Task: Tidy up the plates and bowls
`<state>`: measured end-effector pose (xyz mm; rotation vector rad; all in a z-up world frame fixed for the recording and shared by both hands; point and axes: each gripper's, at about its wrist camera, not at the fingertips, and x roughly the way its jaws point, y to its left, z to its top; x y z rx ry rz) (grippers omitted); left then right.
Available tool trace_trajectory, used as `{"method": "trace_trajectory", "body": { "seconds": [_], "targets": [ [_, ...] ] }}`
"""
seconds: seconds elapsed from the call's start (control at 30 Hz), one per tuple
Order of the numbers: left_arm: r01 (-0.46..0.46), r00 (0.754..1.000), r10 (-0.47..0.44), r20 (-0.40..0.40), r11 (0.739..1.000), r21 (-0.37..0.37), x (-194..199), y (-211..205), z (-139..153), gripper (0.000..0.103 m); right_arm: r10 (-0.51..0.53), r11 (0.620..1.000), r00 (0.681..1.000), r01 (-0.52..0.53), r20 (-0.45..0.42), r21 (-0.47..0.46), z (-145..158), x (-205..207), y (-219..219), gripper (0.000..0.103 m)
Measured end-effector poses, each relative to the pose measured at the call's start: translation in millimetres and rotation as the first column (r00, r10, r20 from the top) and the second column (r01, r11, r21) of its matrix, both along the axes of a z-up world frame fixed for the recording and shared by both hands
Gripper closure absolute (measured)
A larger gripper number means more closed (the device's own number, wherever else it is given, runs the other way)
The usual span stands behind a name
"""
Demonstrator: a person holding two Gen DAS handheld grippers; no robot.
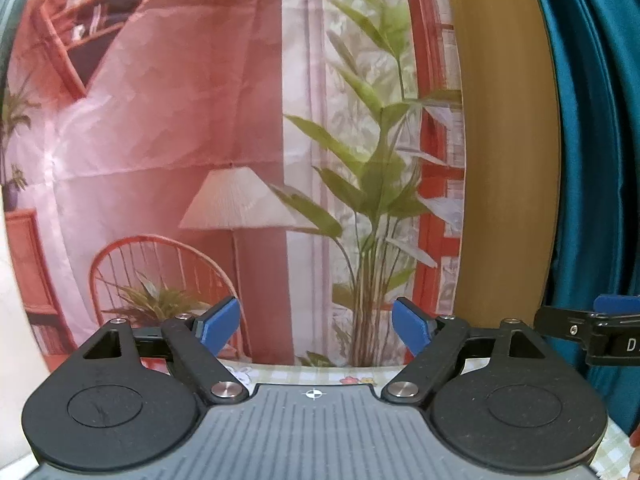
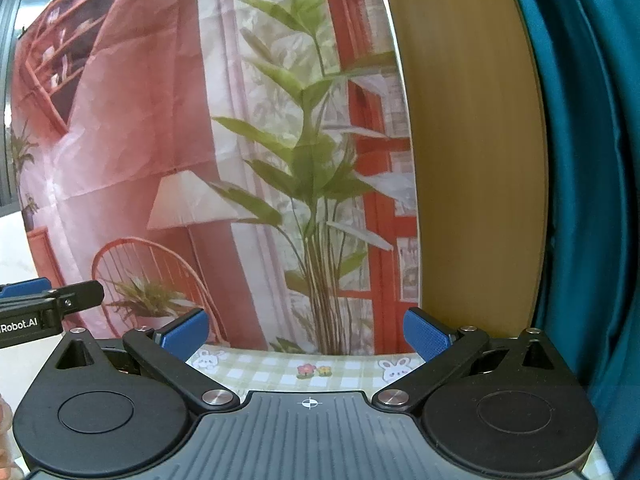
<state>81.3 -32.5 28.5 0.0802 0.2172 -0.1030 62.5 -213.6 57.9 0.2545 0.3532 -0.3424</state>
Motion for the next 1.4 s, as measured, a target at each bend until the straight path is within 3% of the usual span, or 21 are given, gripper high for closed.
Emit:
{"method": "trace_trajectory", "body": {
  "seconds": [1.4],
  "targets": [
    [-0.019,1.000,0.019,-0.012,1.000,-0.011,-2.8,7.0,1.2,0.016,-0.019,0.999,1.000,0.019,0.003,-0.027,6.8,-9.8,4.3,0.000]
  ]
}}
